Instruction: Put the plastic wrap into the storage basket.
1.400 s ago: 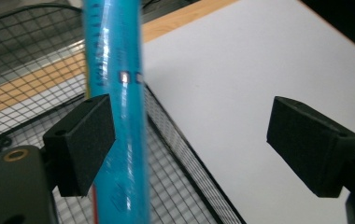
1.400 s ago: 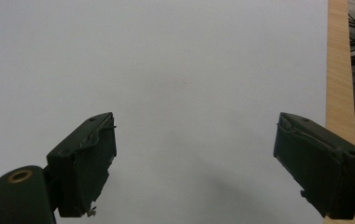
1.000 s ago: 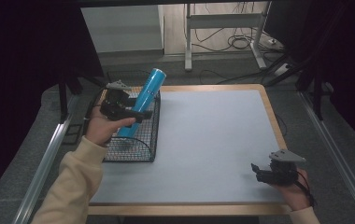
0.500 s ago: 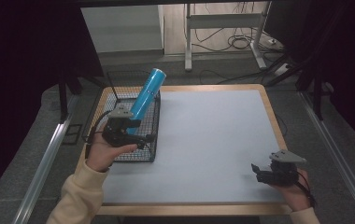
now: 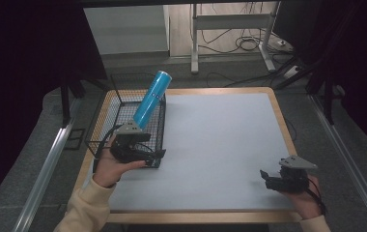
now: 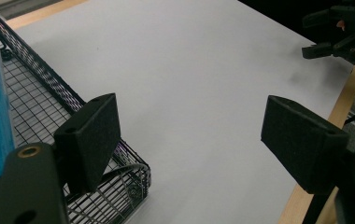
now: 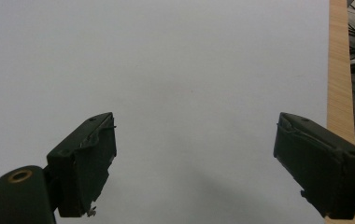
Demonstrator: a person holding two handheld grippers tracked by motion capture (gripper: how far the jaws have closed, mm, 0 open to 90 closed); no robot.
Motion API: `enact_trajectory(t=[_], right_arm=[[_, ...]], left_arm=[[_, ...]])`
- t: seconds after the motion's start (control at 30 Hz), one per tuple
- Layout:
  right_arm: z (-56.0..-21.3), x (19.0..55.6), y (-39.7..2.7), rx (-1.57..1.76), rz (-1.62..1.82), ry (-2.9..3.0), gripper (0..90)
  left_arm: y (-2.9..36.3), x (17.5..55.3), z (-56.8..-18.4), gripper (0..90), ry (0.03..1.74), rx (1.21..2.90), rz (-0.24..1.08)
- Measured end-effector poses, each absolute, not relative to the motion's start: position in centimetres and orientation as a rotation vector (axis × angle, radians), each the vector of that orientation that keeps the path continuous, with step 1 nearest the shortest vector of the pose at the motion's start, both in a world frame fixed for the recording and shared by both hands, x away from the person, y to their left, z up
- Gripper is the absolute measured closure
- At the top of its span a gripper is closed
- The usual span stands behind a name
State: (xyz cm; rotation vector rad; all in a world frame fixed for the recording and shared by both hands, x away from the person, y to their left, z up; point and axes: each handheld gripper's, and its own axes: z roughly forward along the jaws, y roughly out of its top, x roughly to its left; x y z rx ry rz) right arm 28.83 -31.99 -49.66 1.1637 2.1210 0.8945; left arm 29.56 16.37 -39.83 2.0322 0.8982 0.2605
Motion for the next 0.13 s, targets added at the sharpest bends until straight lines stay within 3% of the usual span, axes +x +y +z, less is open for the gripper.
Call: enact_trajectory(t=[0.13], right_arm=[[-49.55,28.76,-31.93,1.153,0.916,2.117,13.4]], left_arm=[[16.3,29.57,-40.04,19.4,0.893,2.039,0.258]])
